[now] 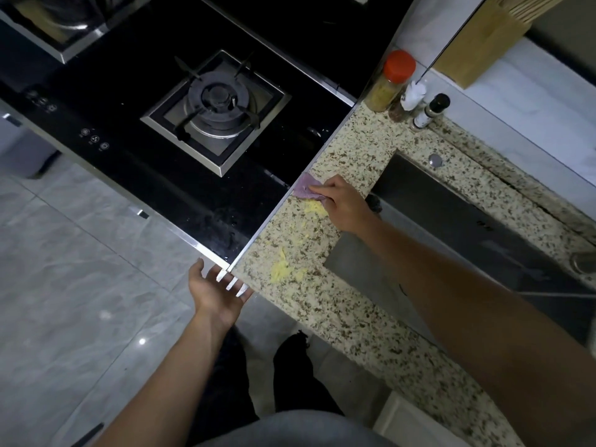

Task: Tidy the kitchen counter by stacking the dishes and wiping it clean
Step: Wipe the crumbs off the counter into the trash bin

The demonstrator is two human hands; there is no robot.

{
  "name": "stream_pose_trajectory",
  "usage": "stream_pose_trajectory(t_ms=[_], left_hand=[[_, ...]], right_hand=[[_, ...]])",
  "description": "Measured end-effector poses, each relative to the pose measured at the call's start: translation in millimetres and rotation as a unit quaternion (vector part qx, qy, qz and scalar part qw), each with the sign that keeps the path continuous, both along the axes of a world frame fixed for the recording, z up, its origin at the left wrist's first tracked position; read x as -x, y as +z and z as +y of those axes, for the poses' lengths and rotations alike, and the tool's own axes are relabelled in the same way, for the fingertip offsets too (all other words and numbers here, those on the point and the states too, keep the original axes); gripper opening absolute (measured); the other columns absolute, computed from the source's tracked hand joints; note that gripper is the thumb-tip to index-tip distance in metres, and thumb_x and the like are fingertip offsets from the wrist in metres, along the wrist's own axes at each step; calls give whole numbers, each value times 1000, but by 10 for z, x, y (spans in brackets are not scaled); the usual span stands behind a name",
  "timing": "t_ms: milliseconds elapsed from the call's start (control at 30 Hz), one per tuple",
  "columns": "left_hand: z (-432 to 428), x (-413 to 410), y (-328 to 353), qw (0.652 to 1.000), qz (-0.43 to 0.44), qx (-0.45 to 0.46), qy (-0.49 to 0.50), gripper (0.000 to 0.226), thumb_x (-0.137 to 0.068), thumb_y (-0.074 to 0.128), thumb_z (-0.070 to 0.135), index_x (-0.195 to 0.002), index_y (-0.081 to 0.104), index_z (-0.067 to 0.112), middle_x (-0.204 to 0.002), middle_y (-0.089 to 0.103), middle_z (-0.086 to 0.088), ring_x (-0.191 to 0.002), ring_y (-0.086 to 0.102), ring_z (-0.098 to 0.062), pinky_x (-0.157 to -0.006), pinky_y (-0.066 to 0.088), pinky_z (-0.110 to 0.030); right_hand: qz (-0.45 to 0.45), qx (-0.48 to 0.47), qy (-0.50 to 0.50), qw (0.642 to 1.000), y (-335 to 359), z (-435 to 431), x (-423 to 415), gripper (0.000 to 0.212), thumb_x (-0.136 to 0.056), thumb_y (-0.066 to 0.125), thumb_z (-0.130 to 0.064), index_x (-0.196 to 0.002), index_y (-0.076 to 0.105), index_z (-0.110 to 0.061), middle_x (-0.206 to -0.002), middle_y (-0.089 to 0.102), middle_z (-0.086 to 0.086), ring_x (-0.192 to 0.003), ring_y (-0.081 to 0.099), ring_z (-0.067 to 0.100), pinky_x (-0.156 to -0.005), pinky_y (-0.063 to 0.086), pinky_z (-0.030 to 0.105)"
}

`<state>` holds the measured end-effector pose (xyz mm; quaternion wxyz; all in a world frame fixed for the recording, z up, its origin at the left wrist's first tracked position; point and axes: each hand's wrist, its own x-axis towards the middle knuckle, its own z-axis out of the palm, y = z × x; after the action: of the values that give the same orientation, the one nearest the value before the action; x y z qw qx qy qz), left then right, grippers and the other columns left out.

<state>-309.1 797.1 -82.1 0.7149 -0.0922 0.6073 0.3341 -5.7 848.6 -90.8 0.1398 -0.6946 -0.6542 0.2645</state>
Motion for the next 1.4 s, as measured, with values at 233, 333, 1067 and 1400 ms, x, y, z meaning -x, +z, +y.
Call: stream_pose_trajectory(t_ms=[233, 333, 1067, 1400], left_hand=[[-77, 109, -65, 998, -55, -29, 6, 46, -93, 44, 59, -87, 56, 15, -68, 51, -2, -56, 53, -21, -73, 51, -41], [-118, 119, -86, 997, -58, -41, 1, 45, -95, 43, 59, -92, 57, 16, -71, 57, -1, -57, 60, -20, -75, 51, -40], [-235, 40, -165, 997, -27, -69, 18, 54, -95, 44, 58, -122, 63, 16, -85, 63, 1, -74, 63, -17, -91, 53, -42], [-230, 35, -144, 998, -23, -61, 13, 54, -94, 45, 59, -118, 64, 14, -95, 65, -1, -85, 64, -20, -89, 54, -42]], right_hand=[[9, -20, 13, 1000, -24, -86, 182, 44, -98, 56, 1, -141, 61, -9, -114, 57, 16, -90, 59, 33, -68, 54, 44], [9, -23, 26, 999, -21, -139, 285, 44, -98, 57, 1, -140, 62, -10, -115, 57, 13, -89, 57, 27, -66, 49, 37], [-7, -32, 163, 986, 95, -540, 759, 47, -98, 56, -1, -138, 64, -23, -115, 57, 0, -99, 53, 25, -74, 55, 48], [138, 53, 87, 985, 219, -478, 630, 39, -97, 52, 1, -130, 68, -10, -108, 68, 7, -94, 67, 28, -79, 57, 50]])
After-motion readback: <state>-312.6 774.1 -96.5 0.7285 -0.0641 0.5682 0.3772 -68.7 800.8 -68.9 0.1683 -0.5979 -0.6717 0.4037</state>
